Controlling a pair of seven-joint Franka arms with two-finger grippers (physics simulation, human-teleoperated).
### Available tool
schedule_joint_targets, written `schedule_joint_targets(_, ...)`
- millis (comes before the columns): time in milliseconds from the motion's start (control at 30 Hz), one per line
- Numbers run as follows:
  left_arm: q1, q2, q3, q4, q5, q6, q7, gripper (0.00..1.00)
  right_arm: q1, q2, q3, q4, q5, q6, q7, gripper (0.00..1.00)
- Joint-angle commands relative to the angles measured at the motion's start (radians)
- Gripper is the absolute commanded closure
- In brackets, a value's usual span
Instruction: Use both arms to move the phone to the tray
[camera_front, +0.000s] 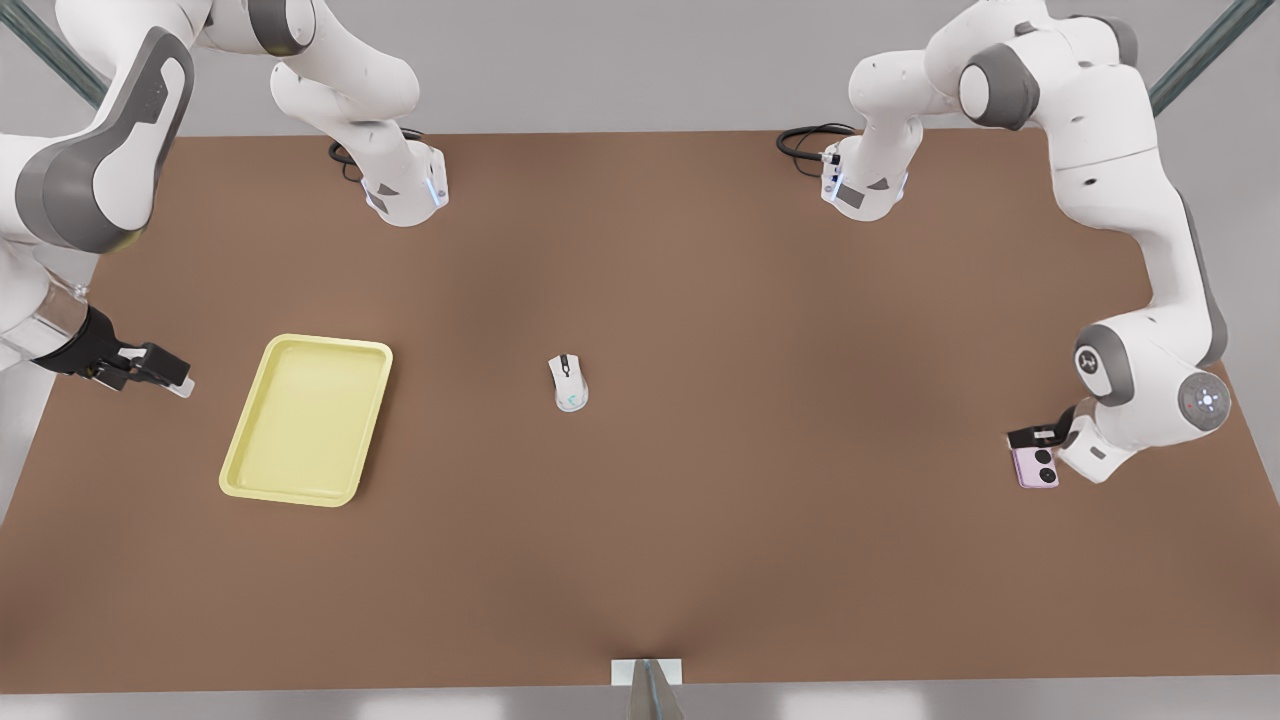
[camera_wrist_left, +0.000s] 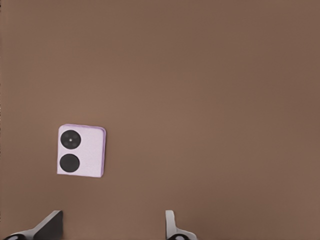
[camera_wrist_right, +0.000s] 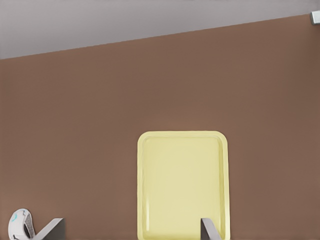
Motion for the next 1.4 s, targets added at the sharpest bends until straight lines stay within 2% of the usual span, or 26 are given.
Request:
schedule_joint_targets(0,0.031,0.019,0.0,-0.015,-0.039,0.249,0.48,0.0,0.0,-0.002,0.0,0.001,0.001,0.003,-0.003,0.0)
schedule_joint_targets(367,0.088,0.162,0.0,-0.041,-0.074,0.414,0.514,0.0,0.0,-0.002,0.0,0.001,0.001,0.003,-0.003,0.0)
schedule_joint_targets(867,0.088,0.229,-0.007,-0.038,-0.112,0.436,0.513,0.0,0.0,0.0,0.0,0.001,0.001,0.003,-0.003,0.0)
schedule_joint_targets(900,0.089,0.229,-0.007,-0.038,-0.112,0.436,0.513,0.05,0.0,-0.002,0.0,0.001,0.001,0.003,-0.003,0.0)
schedule_joint_targets(933,0.089,0.232,-0.007,-0.038,-0.112,0.436,0.513,0.14,0.0,-0.002,0.0,0.001,0.001,0.003,-0.003,0.0)
schedule_joint_targets(967,0.089,0.232,-0.007,-0.038,-0.112,0.436,0.513,0.18,0.0,-0.002,0.0,0.001,0.001,0.003,-0.003,0.0)
schedule_joint_targets(1233,0.088,0.239,-0.009,-0.038,-0.112,0.436,0.513,0.18,0.0,-0.002,0.0,0.001,0.001,0.003,-0.003,0.0)
schedule_joint_targets(1367,0.088,0.237,-0.011,-0.034,-0.112,0.43,0.513,0.22,0.0,-0.002,0.0,0.001,0.001,0.003,-0.003,0.0)
